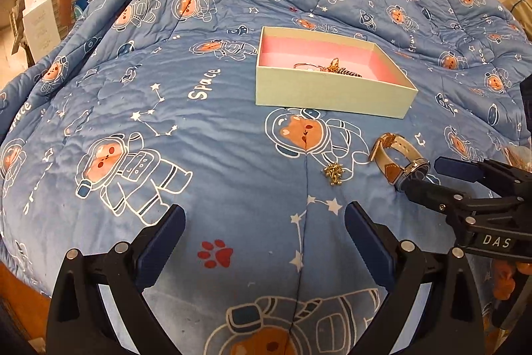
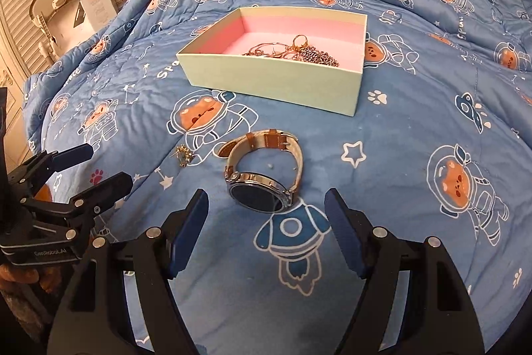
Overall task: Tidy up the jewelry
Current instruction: 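Withdraw both grippers toward the beige-strap watch and gold flower charm, then close the right gripper on the watch while the left closes on the flower charm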
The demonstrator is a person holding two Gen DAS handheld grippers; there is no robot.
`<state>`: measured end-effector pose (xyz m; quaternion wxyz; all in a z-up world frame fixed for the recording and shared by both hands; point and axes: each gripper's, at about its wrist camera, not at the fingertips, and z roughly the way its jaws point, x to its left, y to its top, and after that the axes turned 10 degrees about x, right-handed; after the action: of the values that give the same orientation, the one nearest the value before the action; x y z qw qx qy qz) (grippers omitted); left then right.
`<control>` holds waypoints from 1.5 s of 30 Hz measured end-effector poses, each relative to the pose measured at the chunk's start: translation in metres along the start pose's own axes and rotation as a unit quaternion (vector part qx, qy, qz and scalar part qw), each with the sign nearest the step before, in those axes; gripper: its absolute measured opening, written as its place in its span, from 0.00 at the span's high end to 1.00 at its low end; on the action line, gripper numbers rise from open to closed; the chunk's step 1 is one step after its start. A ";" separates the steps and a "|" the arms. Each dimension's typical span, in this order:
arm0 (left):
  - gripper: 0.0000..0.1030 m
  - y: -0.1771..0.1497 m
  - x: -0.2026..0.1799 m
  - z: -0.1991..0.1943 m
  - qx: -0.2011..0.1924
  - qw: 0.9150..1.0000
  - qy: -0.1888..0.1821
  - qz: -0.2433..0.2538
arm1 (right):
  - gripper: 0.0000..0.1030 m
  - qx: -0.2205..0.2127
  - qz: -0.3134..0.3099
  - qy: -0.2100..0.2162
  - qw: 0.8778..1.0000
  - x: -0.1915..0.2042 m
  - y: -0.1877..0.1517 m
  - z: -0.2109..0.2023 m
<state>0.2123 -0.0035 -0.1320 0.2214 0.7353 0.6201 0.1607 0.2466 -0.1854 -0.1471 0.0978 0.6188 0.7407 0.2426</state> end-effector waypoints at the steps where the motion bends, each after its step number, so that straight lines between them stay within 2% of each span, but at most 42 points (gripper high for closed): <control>1: 0.08 -0.001 0.000 0.000 0.000 1.000 0.000 0.001 | 0.30 0.003 0.001 0.001 1.000 0.001 0.001 0.003; 6: 0.08 -0.002 0.001 -0.001 0.000 1.000 0.000 -0.004 | 0.32 0.009 0.014 -0.011 1.000 0.004 0.004 0.016; 8: 0.08 -0.002 0.000 -0.001 0.001 1.000 0.001 -0.004 | 0.42 0.008 0.023 -0.018 1.000 0.002 0.005 0.019; 12: 0.08 -0.002 -0.002 0.001 0.003 1.000 -0.002 -0.001 | 0.51 0.007 0.027 -0.014 1.000 0.000 0.008 0.021; 17: 0.12 0.001 -0.009 0.003 0.001 1.000 -0.010 0.010 | 0.54 0.002 0.018 -0.015 1.000 0.000 0.005 0.020; 23: 0.26 0.007 -0.024 0.010 0.003 0.999 -0.020 0.038 | 0.54 0.000 0.025 -0.009 1.000 -0.006 0.004 0.014; 25: 0.37 0.012 -0.030 0.015 0.007 0.998 -0.022 0.050 | 0.54 0.001 0.026 -0.012 1.000 -0.009 0.002 0.013; 28: 0.46 0.018 -0.037 0.025 0.017 0.997 -0.031 0.061 | 0.54 0.002 0.030 -0.014 0.999 -0.014 0.000 0.011; 36: 0.67 0.032 -0.052 0.040 0.028 0.996 -0.036 0.080 | 0.54 0.002 0.030 -0.017 0.999 -0.017 -0.003 0.011; 38: 0.79 0.032 -0.053 0.041 0.029 0.995 -0.043 0.085 | 0.54 0.002 0.029 -0.019 0.999 -0.017 -0.003 0.012; 45: 0.83 0.031 -0.057 0.043 0.029 0.995 -0.037 0.092 | 0.54 0.001 0.029 -0.019 0.999 -0.017 -0.004 0.012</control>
<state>0.2503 -0.0692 -0.1498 0.2069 0.8011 0.5452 0.1348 0.2519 -0.1998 -0.1617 0.1041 0.6444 0.7209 0.2328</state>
